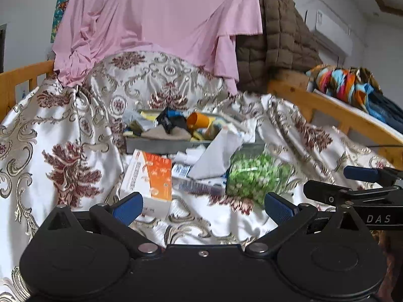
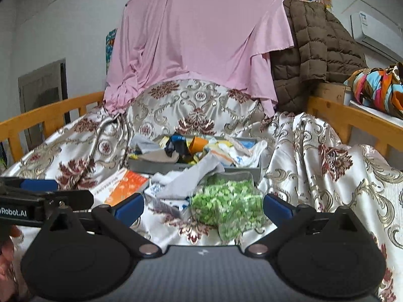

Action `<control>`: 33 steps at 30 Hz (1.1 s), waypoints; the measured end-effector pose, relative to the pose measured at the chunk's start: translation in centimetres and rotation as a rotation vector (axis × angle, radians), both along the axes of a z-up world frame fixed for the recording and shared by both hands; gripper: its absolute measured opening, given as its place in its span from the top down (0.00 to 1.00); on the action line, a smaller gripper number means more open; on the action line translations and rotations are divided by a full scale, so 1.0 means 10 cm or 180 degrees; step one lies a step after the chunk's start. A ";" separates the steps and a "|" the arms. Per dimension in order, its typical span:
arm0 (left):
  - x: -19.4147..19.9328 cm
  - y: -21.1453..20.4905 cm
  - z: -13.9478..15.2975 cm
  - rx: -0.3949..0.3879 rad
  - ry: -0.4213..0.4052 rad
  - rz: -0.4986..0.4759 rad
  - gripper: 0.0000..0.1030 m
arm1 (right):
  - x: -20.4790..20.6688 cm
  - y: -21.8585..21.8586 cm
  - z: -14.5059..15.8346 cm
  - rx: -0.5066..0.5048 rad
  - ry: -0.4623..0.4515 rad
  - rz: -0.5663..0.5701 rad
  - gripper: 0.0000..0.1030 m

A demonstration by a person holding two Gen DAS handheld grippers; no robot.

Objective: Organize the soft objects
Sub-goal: 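Withdraw both open tools from the tray back toward the pile, then move the left tool to the white cloth while the right tool reaches the grey wipe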

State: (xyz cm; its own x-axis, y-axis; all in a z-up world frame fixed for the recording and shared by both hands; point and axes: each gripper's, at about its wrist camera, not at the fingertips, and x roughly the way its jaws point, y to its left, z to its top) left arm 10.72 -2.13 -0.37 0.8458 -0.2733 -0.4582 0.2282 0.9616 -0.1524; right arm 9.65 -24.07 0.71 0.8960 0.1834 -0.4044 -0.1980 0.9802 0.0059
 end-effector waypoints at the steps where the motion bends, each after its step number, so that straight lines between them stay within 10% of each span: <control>1: 0.01 0.01 -0.01 -0.0014 0.0022 0.0005 0.01 | 0.00 0.01 -0.02 -0.0023 0.0029 0.0005 0.00; 33: 0.38 0.25 -0.24 -0.0148 0.0431 0.0469 0.01 | 0.30 0.24 -0.37 -0.0288 0.0516 0.0171 0.00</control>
State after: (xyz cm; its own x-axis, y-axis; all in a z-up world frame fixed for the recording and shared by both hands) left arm 14.51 0.41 -2.76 0.8096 -0.1747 -0.5604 0.0599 0.9743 -0.2172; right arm 12.61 -21.66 -3.04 0.8077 0.1856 -0.5596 -0.2536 0.9662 -0.0457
